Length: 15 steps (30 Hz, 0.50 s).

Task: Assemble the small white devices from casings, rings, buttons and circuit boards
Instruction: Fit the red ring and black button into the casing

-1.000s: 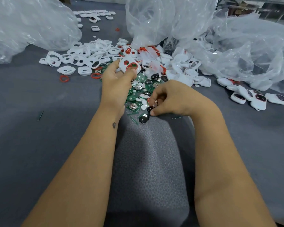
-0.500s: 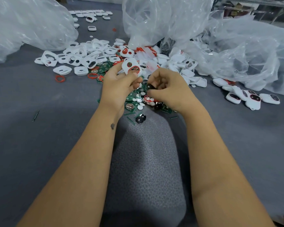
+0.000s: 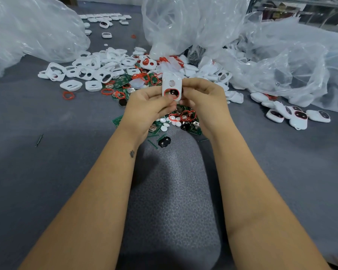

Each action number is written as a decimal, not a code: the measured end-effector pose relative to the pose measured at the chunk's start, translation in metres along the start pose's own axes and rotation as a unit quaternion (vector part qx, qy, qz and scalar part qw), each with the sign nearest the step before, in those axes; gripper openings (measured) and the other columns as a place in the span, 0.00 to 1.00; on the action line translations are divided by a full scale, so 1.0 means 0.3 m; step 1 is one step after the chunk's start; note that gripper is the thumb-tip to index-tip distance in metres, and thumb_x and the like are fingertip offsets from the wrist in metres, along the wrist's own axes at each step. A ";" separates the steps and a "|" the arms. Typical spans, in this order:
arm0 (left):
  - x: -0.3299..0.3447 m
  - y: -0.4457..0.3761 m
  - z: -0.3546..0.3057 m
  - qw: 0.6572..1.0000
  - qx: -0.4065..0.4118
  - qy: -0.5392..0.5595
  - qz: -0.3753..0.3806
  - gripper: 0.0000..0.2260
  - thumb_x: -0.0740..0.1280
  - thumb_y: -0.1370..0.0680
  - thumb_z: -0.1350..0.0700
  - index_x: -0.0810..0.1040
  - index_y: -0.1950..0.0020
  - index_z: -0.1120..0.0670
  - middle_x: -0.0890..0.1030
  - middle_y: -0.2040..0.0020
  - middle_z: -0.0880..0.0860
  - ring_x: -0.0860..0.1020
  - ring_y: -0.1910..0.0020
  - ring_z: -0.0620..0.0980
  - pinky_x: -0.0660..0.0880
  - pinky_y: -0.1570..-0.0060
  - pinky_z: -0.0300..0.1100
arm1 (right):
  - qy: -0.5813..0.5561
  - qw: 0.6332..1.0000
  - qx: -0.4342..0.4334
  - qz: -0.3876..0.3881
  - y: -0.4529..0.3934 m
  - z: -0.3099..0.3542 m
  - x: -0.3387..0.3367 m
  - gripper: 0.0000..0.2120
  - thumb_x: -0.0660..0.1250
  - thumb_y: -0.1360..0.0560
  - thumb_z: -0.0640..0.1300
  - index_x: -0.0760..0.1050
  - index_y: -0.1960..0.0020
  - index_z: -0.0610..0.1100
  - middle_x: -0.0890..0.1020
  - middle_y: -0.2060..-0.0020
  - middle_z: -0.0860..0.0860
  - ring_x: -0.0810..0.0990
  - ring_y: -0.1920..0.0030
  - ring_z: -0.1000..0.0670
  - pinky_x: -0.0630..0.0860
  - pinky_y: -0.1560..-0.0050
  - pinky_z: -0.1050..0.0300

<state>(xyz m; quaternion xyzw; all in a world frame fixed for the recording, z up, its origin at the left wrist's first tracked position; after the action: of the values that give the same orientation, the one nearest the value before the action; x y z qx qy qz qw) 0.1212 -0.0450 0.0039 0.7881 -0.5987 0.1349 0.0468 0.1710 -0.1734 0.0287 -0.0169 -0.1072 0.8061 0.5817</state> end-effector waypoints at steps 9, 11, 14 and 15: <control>-0.008 0.000 -0.001 0.999 0.013 -0.021 -0.026 0.08 0.67 0.23 0.69 0.79 0.48 0.58 0.84 0.60 0.50 0.83 0.61 0.44 0.79 0.58 0.34 | 0.013 0.999 -0.028 0.009 0.011 0.013 0.025 0.07 0.69 0.28 0.29 0.79 0.54 0.38 0.83 0.60 0.45 0.81 0.60 0.51 0.78 0.58 0.60; -0.009 -0.001 -0.004 0.999 0.020 -0.033 -0.031 0.07 0.67 0.23 0.67 0.79 0.48 0.58 0.82 0.58 0.52 0.83 0.62 0.43 0.79 0.58 0.34 | 0.007 1.000 -0.024 0.011 0.011 0.012 0.028 0.06 0.69 0.28 0.30 0.79 0.54 0.39 0.82 0.60 0.45 0.80 0.61 0.52 0.77 0.60 0.61; -0.015 -0.005 0.001 0.998 0.011 -0.055 -0.036 0.04 0.67 0.22 0.64 0.80 0.51 0.56 0.82 0.61 0.50 0.80 0.63 0.43 0.79 0.59 0.35 | 0.005 1.000 -0.008 0.014 0.009 0.003 0.027 0.06 0.69 0.27 0.32 0.78 0.54 0.41 0.81 0.61 0.47 0.78 0.62 0.52 0.74 0.62 0.61; -0.015 -0.006 0.004 0.997 0.004 -0.063 -0.036 0.04 0.68 0.22 0.63 0.80 0.51 0.56 0.81 0.61 0.50 0.79 0.62 0.44 0.79 0.59 0.36 | 0.004 1.000 -0.004 0.014 0.008 0.000 0.025 0.06 0.68 0.26 0.32 0.78 0.55 0.42 0.81 0.61 0.47 0.77 0.61 0.52 0.73 0.62 0.59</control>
<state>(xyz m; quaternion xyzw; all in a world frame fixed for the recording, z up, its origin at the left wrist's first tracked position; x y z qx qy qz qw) 0.1219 -0.0404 0.0017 0.8160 -0.5716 0.0856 0.0109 0.1663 -0.1672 0.0289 -0.0241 -0.1078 0.8135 0.5710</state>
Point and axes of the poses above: each hand's wrist, its own y-axis away from the middle knuckle, its own x-axis out of the palm, z = x × y, the point moved 10 cm from there along -y, towards the middle knuckle
